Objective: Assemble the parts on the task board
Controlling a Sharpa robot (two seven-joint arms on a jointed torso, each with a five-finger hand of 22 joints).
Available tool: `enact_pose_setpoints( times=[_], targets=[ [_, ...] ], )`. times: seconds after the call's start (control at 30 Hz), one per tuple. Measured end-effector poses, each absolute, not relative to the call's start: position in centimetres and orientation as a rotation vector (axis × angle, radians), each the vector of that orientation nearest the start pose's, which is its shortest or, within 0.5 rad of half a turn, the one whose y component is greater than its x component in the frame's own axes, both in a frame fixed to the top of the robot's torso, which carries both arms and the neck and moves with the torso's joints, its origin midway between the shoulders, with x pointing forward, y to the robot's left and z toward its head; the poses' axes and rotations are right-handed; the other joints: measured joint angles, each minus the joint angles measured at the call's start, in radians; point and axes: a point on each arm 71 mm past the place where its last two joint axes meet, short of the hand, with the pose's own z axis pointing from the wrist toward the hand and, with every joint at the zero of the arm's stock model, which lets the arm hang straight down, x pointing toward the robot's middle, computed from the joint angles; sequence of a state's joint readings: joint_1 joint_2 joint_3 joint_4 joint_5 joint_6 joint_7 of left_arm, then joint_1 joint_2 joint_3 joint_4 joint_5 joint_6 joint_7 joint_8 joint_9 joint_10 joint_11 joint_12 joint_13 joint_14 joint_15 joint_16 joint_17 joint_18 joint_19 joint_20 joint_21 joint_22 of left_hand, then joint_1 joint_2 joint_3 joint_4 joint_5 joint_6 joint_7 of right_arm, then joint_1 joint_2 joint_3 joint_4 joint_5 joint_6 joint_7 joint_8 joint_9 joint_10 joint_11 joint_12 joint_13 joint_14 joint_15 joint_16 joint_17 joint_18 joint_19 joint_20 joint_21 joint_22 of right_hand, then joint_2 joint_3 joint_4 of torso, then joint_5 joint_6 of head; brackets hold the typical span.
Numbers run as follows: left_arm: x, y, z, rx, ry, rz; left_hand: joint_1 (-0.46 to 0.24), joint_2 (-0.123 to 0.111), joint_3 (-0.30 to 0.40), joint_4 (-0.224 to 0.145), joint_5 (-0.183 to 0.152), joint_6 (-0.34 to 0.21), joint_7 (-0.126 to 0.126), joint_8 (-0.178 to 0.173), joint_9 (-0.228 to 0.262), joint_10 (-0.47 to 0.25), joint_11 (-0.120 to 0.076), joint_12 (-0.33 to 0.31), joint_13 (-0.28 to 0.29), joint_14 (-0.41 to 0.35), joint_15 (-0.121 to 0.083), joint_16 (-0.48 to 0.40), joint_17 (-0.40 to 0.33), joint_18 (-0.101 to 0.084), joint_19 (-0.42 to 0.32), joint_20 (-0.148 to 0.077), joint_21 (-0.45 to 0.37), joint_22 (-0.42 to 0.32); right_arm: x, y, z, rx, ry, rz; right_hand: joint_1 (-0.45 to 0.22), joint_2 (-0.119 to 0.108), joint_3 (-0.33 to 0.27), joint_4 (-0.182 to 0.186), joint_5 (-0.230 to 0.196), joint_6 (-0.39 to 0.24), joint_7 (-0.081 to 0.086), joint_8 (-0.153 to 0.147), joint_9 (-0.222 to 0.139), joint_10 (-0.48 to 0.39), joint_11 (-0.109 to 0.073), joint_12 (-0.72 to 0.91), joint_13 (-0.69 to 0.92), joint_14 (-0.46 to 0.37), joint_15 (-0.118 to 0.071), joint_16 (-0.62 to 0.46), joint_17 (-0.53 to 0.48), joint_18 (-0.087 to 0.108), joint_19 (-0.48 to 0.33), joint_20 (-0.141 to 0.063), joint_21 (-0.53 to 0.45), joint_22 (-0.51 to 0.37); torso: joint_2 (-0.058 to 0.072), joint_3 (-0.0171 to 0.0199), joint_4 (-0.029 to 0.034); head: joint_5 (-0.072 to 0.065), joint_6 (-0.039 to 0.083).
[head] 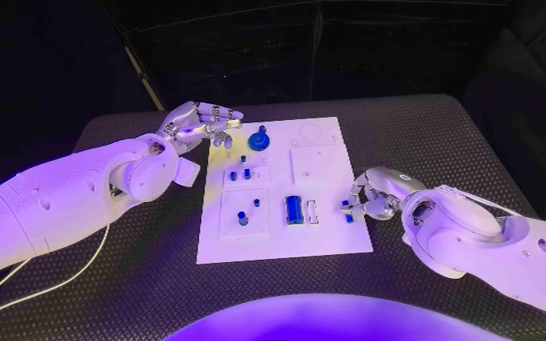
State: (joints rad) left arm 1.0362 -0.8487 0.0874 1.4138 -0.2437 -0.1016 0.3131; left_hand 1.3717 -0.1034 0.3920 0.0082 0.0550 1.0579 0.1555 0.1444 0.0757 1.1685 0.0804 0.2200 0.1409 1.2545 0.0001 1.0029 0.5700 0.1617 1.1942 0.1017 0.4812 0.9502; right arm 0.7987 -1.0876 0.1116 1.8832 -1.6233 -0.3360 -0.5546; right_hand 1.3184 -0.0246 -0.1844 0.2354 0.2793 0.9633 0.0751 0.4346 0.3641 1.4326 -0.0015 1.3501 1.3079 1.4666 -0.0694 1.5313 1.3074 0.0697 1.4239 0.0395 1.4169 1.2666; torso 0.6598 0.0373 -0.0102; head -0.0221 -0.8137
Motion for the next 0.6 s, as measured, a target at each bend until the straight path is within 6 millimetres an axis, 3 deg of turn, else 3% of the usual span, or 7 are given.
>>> enact_pose_setpoints(
  times=[0.6],
  targets=[
    [48.74,23.46,-22.26,-0.991,1.602,-1.539,0.0,0.0,0.0,0.0,0.0,0.0,0.0,0.0,0.0,0.0,0.0,0.0,0.0,0.0,0.0,0.0,0.0,0.0,0.0,0.0,0.0,0.0,36.53,-22.75,-26.58,0.0,1.936,0.296,0.078,0.013,0.015,-0.047,-0.007,0.031,-0.006,-0.024,-0.006,0.0,0.0,-0.005,0.004,0.0,0.0,0.0,0.0,0.0,0.0,0.0,0.0,0.006,0.0,-0.0001,-0.0016,0.005,-0.006]
  ],
)
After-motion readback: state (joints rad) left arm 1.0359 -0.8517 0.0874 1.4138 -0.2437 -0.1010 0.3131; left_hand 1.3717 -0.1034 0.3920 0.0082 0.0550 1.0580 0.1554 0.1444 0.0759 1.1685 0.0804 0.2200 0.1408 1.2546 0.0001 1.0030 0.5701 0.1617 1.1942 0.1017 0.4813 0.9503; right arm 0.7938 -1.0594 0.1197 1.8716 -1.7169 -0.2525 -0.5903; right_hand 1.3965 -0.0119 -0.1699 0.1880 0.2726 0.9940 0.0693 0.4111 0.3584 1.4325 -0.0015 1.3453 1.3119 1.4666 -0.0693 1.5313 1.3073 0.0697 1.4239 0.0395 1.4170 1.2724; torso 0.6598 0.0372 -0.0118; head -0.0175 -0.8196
